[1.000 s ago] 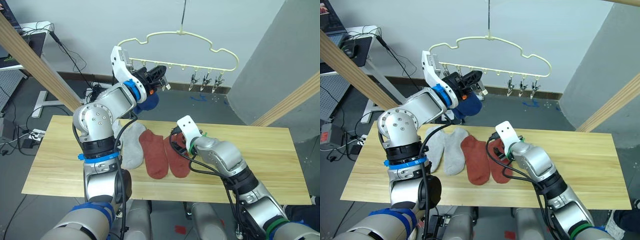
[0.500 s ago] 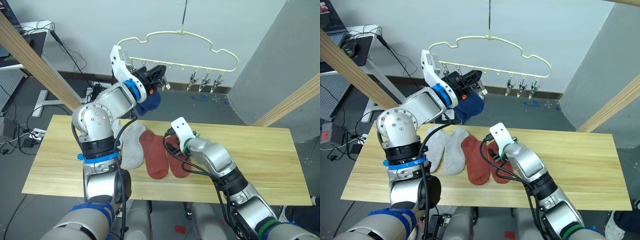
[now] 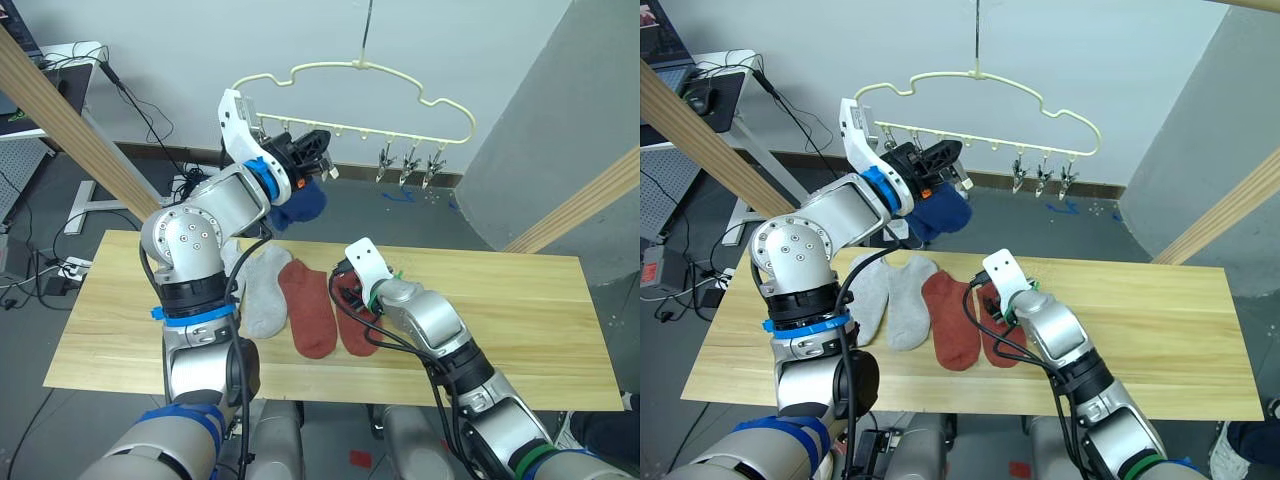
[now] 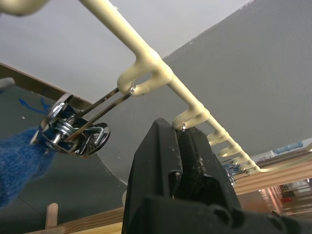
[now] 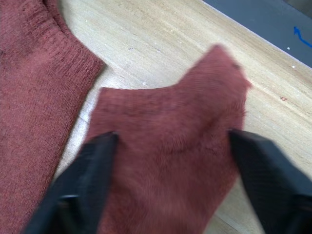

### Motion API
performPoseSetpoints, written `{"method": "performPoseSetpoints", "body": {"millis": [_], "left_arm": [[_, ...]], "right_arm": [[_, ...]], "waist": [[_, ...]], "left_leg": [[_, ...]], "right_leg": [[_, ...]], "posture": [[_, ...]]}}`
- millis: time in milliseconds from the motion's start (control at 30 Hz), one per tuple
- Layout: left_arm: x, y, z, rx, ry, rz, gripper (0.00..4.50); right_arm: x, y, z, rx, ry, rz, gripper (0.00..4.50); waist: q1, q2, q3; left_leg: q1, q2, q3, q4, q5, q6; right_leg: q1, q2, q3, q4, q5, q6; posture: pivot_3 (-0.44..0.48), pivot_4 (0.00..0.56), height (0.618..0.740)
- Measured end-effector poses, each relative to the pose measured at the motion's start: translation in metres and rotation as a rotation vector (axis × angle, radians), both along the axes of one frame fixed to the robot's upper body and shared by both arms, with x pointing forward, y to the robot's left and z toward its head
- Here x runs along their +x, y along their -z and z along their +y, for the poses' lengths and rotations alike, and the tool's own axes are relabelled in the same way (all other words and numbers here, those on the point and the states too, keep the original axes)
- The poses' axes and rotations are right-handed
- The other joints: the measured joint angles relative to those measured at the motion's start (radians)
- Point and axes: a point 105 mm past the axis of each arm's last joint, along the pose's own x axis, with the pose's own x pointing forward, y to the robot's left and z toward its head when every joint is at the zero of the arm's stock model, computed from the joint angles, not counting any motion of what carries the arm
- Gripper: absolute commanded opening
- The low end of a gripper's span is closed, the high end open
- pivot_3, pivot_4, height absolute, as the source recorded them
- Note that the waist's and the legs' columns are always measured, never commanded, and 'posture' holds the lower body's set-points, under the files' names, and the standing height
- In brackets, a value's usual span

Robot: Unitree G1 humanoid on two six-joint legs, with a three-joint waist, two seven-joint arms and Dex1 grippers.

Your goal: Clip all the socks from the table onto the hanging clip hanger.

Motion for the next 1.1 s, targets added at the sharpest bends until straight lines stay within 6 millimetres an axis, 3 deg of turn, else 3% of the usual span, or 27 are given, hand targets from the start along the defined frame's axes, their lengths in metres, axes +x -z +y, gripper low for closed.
{"method": "performPoseSetpoints", "body": {"millis": [167,333,433,733,1100], "left_arm": [[0.000,0.000,0.000,-0.003,0.002,0.000,0.00],[-0.003,0.000,-0.001,-0.022,0.029,0.014,0.00],[-0.004,-0.001,0.004,-0.061,0.038,0.030,0.00],[-0.003,-0.002,0.007,-0.101,0.058,0.058,0.00],[-0.003,-0.003,0.008,-0.084,0.054,0.053,0.00]], "right_arm": [[0.001,0.000,-0.002,0.007,0.008,0.003,0.76],[-0.002,-0.001,-0.003,0.016,-0.004,0.018,0.76],[-0.005,-0.011,-0.004,0.050,-0.026,0.003,0.76],[-0.009,-0.098,0.016,0.198,-0.136,-0.201,0.76],[-0.009,-0.134,0.023,0.245,-0.173,-0.269,0.76]], "waist": [[0.000,0.000,0.000],[0.000,0.000,0.000],[0.001,0.000,0.004],[-0.003,0.001,0.006],[-0.002,0.001,0.006]], "left_leg": [[0.000,0.000,0.000,0.000,0.000,0.000],[0.000,0.000,0.000,-0.001,0.000,0.000],[0.000,0.000,0.000,-0.001,0.000,0.000],[0.000,0.000,0.000,-0.004,0.000,0.000],[0.000,0.000,0.000,-0.006,0.001,-0.001]], "right_leg": [[0.000,0.000,0.000,0.000,0.000,0.000],[0.000,0.000,0.000,0.000,-0.002,0.003],[0.000,0.000,0.000,0.000,-0.002,0.003],[-0.001,0.000,0.000,-0.001,-0.002,0.003],[-0.002,-0.001,0.000,-0.001,0.001,-0.001]], "posture": [[-0.012,0.403,0.740],[-0.013,0.402,0.740],[-0.014,0.400,0.740],[-0.028,0.393,0.740],[-0.026,0.390,0.740]]}}
